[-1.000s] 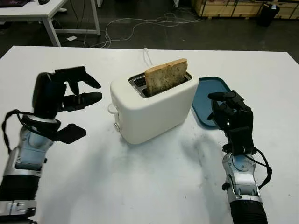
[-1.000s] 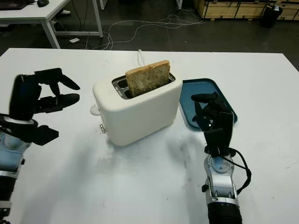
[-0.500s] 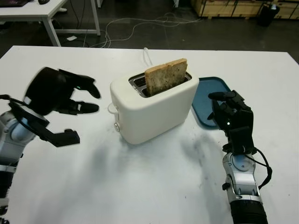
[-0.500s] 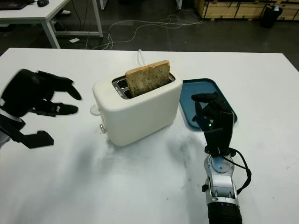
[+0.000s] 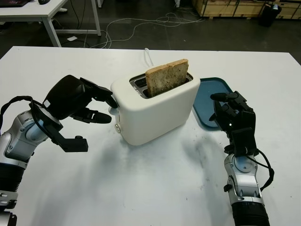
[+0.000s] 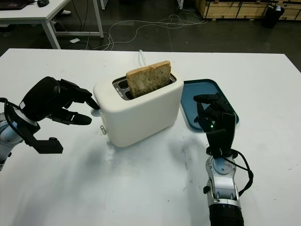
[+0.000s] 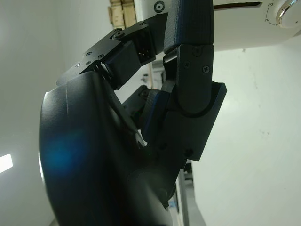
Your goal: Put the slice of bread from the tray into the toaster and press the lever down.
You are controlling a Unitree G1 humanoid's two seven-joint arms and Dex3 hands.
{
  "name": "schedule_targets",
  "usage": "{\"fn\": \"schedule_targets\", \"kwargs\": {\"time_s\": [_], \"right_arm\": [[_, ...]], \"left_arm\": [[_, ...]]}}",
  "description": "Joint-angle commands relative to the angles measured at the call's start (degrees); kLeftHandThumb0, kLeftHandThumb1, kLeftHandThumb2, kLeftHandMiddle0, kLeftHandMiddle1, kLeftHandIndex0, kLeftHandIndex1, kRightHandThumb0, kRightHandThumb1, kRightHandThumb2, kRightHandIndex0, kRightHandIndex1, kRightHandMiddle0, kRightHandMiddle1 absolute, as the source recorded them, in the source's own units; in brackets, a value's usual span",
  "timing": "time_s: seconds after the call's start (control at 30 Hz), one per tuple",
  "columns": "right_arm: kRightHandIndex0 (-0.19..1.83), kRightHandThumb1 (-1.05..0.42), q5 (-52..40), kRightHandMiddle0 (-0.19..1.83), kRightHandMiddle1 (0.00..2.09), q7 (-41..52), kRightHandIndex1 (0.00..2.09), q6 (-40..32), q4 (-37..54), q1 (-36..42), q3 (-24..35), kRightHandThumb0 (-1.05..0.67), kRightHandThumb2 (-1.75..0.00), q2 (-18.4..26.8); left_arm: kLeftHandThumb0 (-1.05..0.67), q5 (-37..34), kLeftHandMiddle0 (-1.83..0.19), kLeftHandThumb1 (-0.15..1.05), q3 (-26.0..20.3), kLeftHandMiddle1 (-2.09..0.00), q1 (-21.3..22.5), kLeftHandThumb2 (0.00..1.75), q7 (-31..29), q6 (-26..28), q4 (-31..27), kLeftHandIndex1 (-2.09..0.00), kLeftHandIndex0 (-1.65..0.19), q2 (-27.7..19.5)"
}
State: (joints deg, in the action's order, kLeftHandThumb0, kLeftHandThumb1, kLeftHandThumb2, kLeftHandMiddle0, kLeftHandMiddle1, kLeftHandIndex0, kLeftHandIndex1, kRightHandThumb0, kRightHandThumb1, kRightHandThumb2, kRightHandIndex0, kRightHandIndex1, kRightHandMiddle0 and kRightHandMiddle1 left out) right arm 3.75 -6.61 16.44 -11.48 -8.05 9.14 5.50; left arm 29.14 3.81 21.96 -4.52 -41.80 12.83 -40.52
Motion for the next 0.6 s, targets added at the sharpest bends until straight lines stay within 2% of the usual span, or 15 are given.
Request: {"fn": "schedule_targets", "kwargs": {"time_s": [0.0,0.4,0.57], "right_arm": [[0.81,-0.92,-0.1,0.71,1.38,-0.4,1.75,-0.1,0.5,-0.2,0.1,-0.4,-0.37,0.3],[0.8,-0.92,-0.4,0.7,1.39,-0.2,1.75,0.1,0.4,-0.1,0.1,-0.41,-0.37,0.3],[0.81,-0.92,-0.1,0.71,1.39,-0.4,1.75,0.4,0.5,0.1,0.1,-0.4,-0.37,0.4]], "left_arm": [[-0.97,-0.1,-1.04,0.92,0.7,-1.75,0.4,0.47,-0.7,-0.4,0.0,-0.56,-0.86,0.3],[-0.96,0.0,-1.05,0.92,0.5,-1.75,0.1,0.47,-1.4,0.1,-0.5,-0.62,-0.86,-0.2],[-0.96,-0.4,-1.07,0.92,0.9,-1.75,-0.2,0.41,-2.6,1.0,-0.5,-0.62,-0.88,0.0]]}}
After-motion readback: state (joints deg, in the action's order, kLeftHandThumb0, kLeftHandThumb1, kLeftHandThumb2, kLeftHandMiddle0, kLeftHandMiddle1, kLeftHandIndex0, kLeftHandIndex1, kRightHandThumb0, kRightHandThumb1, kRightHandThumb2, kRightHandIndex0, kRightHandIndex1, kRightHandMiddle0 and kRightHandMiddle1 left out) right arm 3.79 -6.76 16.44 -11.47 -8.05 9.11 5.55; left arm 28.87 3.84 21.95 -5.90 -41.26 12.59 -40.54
